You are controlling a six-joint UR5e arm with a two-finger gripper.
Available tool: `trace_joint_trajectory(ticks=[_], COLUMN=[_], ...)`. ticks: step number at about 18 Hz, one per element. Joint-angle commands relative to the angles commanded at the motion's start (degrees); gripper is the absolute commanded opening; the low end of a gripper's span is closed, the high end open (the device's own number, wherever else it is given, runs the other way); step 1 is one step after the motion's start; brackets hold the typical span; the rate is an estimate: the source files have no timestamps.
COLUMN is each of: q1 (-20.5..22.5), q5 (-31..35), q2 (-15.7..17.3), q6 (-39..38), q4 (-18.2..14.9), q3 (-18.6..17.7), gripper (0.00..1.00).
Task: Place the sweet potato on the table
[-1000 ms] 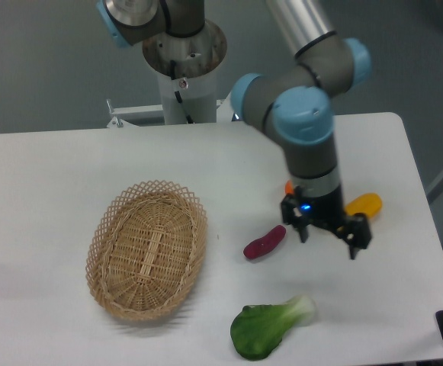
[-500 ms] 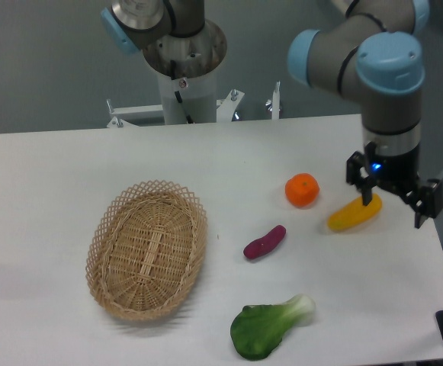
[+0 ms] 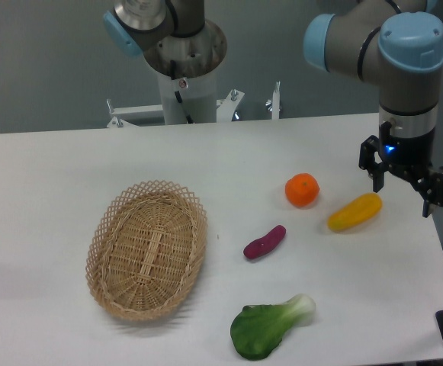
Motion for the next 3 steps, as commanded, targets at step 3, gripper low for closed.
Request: trace_joint_trajectory(ticks=[3], q1=[0.00], q5=[0.09], q2=[0.00], q6=[0.00], q4=[0.09], q3=[-0.26], gripper=[1.00])
